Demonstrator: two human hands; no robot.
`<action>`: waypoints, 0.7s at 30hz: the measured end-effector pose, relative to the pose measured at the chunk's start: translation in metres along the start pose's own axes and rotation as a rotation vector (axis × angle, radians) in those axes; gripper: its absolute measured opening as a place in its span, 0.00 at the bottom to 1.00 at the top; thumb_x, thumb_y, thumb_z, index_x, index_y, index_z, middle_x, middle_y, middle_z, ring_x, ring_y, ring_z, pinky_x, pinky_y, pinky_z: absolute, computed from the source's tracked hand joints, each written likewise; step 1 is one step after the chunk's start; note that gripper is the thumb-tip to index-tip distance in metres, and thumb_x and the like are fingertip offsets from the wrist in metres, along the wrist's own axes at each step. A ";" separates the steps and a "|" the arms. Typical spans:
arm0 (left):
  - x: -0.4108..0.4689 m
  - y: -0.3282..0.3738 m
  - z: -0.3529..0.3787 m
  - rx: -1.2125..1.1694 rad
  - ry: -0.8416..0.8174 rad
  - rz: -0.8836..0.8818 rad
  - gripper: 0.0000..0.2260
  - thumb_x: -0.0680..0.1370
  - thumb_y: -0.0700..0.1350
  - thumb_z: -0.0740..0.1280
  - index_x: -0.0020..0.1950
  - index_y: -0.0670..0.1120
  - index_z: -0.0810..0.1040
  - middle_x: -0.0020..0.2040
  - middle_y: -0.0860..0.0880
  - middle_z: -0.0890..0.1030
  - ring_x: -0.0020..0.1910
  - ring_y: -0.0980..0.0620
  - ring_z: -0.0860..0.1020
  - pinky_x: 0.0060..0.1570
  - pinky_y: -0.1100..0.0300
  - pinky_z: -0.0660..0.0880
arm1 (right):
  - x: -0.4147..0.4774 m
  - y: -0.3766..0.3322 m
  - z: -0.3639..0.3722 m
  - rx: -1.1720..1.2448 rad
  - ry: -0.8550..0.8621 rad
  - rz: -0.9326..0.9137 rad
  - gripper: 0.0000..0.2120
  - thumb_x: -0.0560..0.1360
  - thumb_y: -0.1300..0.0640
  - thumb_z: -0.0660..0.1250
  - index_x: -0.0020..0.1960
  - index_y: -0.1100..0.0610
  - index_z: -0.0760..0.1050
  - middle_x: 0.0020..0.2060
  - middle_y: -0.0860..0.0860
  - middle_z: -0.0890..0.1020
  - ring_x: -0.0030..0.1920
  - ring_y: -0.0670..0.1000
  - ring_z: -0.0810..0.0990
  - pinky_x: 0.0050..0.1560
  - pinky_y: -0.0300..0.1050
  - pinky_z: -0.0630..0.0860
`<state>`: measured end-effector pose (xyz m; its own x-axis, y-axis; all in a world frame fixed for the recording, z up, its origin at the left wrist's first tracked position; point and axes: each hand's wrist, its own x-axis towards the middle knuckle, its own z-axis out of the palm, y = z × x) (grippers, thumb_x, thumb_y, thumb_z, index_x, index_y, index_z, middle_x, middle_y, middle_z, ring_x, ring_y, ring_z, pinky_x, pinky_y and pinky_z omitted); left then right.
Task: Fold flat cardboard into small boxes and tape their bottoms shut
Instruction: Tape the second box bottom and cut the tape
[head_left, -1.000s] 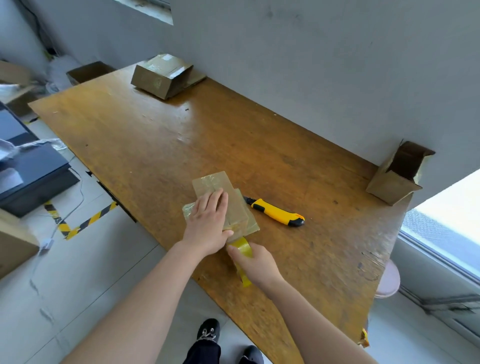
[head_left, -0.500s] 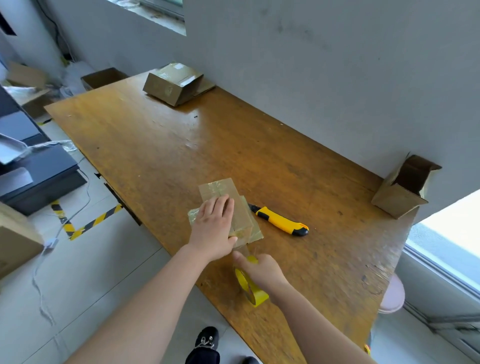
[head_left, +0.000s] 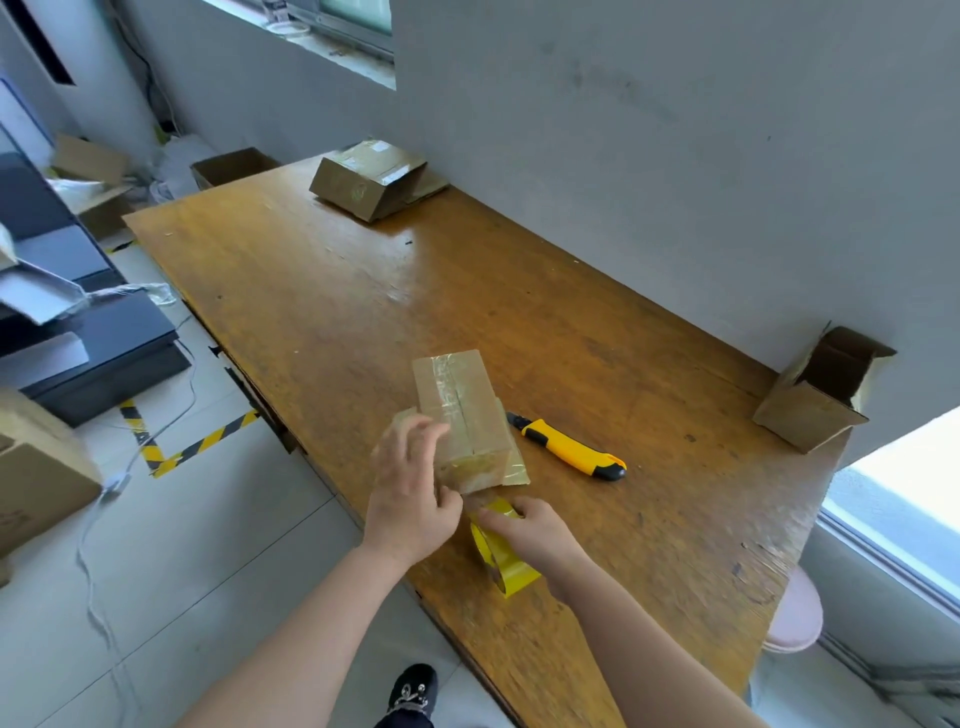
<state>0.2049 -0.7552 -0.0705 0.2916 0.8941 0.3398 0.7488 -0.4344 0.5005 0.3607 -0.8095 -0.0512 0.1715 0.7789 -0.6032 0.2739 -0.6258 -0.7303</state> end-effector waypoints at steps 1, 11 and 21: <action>-0.010 0.002 0.003 -0.064 0.073 -0.089 0.22 0.64 0.38 0.67 0.57 0.48 0.69 0.55 0.46 0.70 0.54 0.47 0.70 0.51 0.52 0.74 | 0.000 0.001 0.000 -0.007 -0.001 0.000 0.21 0.72 0.40 0.69 0.59 0.50 0.75 0.54 0.47 0.78 0.53 0.48 0.75 0.48 0.43 0.69; -0.005 0.035 0.011 -0.784 -0.463 -1.125 0.09 0.79 0.54 0.64 0.49 0.50 0.79 0.44 0.48 0.80 0.39 0.49 0.79 0.31 0.59 0.76 | 0.005 0.003 -0.008 -0.092 -0.055 -0.074 0.17 0.73 0.43 0.66 0.41 0.58 0.76 0.37 0.52 0.76 0.38 0.50 0.74 0.39 0.45 0.68; -0.001 0.039 0.006 -1.101 -0.447 -1.293 0.04 0.79 0.40 0.67 0.50 0.44 0.81 0.48 0.41 0.82 0.40 0.44 0.82 0.29 0.57 0.78 | 0.072 0.011 -0.058 -0.816 0.297 -0.133 0.22 0.80 0.54 0.59 0.73 0.53 0.62 0.76 0.55 0.60 0.76 0.57 0.56 0.70 0.56 0.62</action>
<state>0.2375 -0.7726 -0.0566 0.1556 0.5702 -0.8066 -0.0494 0.8200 0.5702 0.4312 -0.7576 -0.0839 0.2976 0.8929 -0.3380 0.8811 -0.3932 -0.2628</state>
